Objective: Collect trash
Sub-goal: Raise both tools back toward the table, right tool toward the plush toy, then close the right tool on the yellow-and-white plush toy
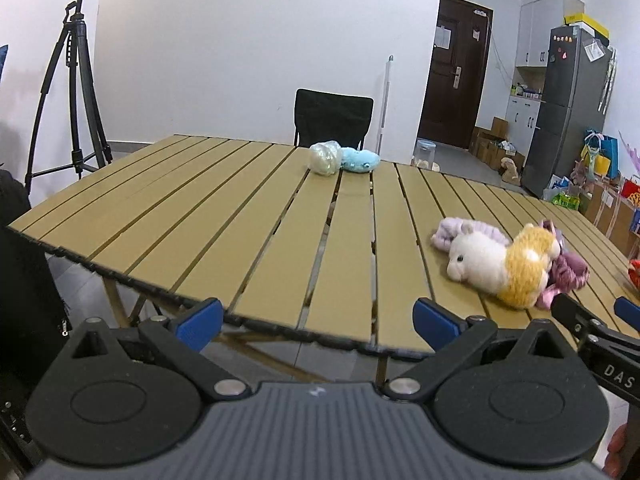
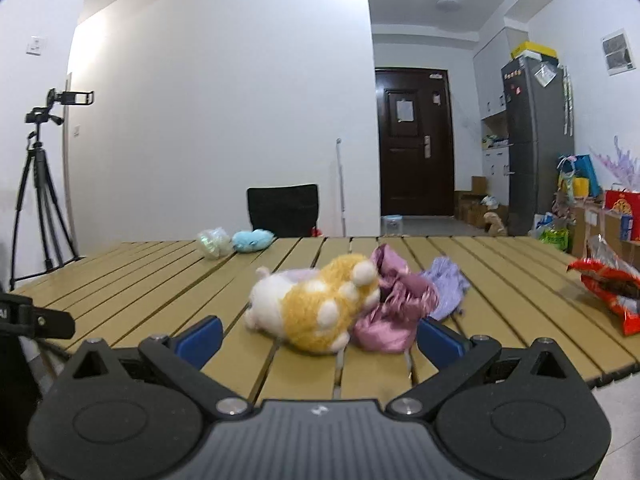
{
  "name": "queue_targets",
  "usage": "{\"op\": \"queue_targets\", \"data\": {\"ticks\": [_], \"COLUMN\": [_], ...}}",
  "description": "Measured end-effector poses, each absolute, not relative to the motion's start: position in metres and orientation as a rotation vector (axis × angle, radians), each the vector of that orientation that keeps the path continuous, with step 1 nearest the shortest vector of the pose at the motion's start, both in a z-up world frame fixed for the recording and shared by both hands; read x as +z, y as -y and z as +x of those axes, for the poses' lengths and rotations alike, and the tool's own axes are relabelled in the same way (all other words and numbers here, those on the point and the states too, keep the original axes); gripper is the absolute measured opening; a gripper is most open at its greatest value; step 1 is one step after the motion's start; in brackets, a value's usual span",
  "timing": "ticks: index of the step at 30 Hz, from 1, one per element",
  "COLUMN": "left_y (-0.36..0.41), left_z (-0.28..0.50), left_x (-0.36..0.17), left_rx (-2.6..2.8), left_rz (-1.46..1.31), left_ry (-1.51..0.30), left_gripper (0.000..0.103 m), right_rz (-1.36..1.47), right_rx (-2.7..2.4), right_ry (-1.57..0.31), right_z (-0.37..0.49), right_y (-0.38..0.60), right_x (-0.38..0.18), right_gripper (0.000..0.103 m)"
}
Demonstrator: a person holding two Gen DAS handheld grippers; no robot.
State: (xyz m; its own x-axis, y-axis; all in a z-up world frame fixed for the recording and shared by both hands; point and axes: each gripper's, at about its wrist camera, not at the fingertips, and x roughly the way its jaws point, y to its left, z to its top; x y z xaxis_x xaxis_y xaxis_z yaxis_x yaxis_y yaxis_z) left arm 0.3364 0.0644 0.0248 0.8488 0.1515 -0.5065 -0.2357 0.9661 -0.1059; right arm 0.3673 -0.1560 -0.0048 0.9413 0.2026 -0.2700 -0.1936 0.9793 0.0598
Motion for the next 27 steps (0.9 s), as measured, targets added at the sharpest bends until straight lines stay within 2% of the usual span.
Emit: {"op": "queue_targets", "data": {"ticks": [8,12,19,22,27], "left_y": [-0.065,-0.068,-0.076,-0.077,-0.080], "left_z": [0.376,0.389,0.405,0.405,0.401], "left_x": [0.029,0.029,0.023,0.017,0.013], "left_rx": [0.224,0.227,0.236,0.247,0.258], "left_rz": [-0.185,-0.192,-0.210,-0.196,-0.191], "left_ry": [-0.525,-0.525,-0.548,-0.560,-0.576], "left_gripper": [0.103,0.103,0.103,0.103,0.103], "right_rz": [0.095,0.110,0.132,0.177,0.210], "right_rx": [0.202,0.192,0.124,0.104,0.110], "right_ry": [-0.326,-0.354,-0.411,-0.401,-0.416], "right_z": [0.420,0.448,0.493,0.502,0.506], "right_y": [0.150,0.142,0.131,0.132,0.136], "right_x": [-0.004,-0.007,-0.018,-0.020,-0.026], "right_gripper": [0.102,0.096,0.092,0.086,0.084]}}
